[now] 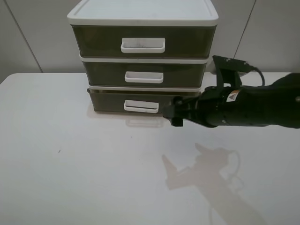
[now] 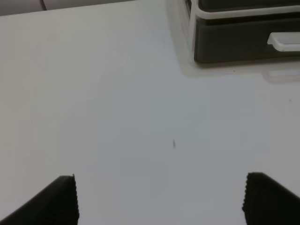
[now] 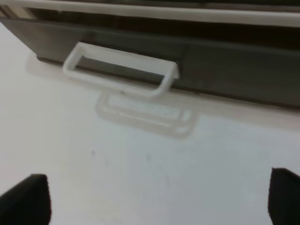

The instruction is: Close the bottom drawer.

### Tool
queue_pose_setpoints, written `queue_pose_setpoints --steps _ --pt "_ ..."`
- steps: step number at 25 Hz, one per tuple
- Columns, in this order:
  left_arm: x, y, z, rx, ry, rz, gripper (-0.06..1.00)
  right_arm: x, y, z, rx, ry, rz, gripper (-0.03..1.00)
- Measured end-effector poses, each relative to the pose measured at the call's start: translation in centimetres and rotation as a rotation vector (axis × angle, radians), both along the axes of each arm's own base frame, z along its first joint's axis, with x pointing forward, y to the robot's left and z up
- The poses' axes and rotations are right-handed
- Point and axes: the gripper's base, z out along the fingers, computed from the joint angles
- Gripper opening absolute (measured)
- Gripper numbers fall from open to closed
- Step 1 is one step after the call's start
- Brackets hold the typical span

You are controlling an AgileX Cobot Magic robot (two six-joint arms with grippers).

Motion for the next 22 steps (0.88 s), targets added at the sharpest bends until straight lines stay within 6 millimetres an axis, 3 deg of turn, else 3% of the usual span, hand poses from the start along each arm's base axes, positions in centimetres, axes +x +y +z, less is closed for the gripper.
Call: queue_pose_setpoints --steps 5,11,16,22 --pt "0.0 0.0 0.0 0.0 0.0 0.0 0.72 -0.4 -5.5 3.9 -0.016 0.016 -0.064 0.82" --pt "0.0 0.0 0.0 0.0 0.0 0.0 0.72 -3.7 -10.6 8.7 -0.041 -0.073 -0.149 0.82" --pt "0.0 0.0 0.0 0.0 0.0 0.0 0.72 -8.6 -13.6 11.8 -0.096 -0.185 -0.229 0.82" --pt "0.0 0.0 0.0 0.0 0.0 0.0 0.72 -15.4 -14.4 14.1 -0.149 -0.285 -0.24 0.82"
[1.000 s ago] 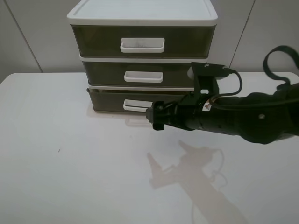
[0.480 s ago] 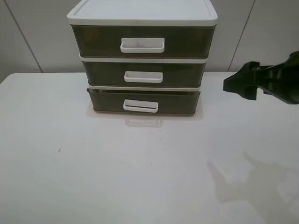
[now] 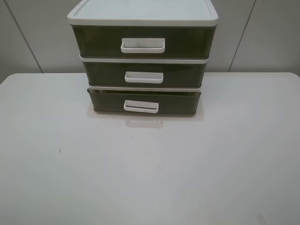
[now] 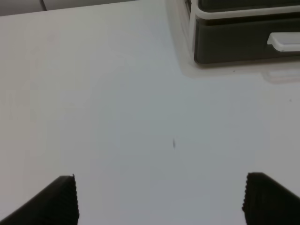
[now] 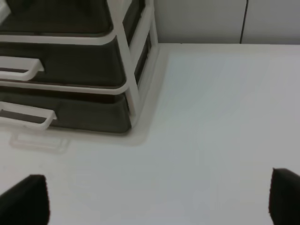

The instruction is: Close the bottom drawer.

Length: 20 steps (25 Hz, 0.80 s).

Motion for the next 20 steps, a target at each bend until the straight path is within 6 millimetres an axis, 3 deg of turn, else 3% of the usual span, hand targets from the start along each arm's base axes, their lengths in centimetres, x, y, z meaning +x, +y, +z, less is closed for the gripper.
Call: queue_pose_setpoints --steps 5,9,20 --pt "0.0 0.0 0.0 0.0 0.0 0.0 0.72 -3.7 0.0 0.3 -0.006 -0.069 0.015 0.82" --pt "0.0 0.0 0.0 0.0 0.0 0.0 0.72 -5.4 -0.4 0.2 -0.047 -0.145 -0.006 0.82" --pt "0.0 0.0 0.0 0.0 0.0 0.0 0.72 -7.1 -0.6 -1.1 -0.083 -0.032 -0.006 0.82"
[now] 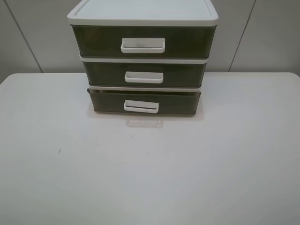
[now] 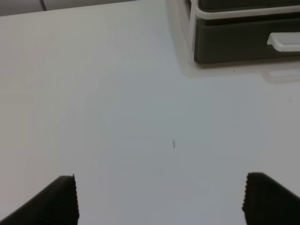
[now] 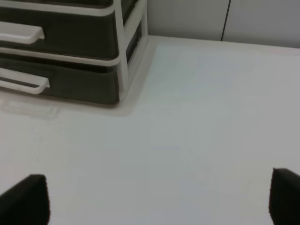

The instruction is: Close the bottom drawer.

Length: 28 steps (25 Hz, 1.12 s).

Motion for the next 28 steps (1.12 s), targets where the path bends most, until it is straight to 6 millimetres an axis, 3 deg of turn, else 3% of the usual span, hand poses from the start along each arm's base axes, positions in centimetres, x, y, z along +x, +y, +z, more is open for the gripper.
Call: queue_pose_setpoints --steps 9,28 --pt "0.0 0.0 0.0 0.0 0.0 0.0 0.72 0.8 0.0 -2.0 0.002 0.0 -0.005 0.82" --pt "0.0 0.0 0.0 0.0 0.0 0.0 0.72 0.1 0.0 -2.1 0.005 -0.067 0.003 0.82"
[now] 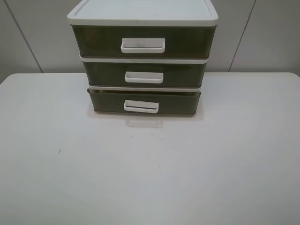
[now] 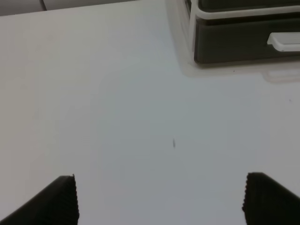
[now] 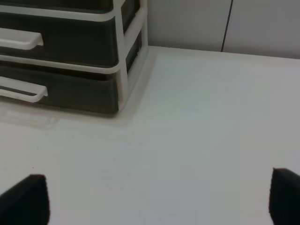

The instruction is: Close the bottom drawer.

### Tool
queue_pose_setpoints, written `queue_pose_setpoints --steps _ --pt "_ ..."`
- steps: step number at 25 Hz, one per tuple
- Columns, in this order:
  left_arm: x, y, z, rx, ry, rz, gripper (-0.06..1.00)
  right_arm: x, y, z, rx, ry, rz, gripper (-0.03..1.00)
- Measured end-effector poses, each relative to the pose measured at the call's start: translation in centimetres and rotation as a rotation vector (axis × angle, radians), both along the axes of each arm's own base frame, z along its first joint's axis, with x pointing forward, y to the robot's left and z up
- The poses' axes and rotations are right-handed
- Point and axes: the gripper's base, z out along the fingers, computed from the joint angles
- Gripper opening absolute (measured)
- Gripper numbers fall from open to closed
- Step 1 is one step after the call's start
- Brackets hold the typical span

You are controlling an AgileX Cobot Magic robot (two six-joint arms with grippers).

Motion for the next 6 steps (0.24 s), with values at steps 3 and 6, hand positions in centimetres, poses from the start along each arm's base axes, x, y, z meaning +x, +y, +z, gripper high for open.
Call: queue_pose_setpoints --steps 3,6 --pt "0.0 0.0 0.0 0.0 0.0 0.0 0.72 0.0 0.0 0.0 0.0 0.0 0.0 0.82" --pt "0.0 0.0 0.0 0.0 0.0 0.0 0.72 0.0 0.0 0.0 0.0 0.0 0.0 0.82"
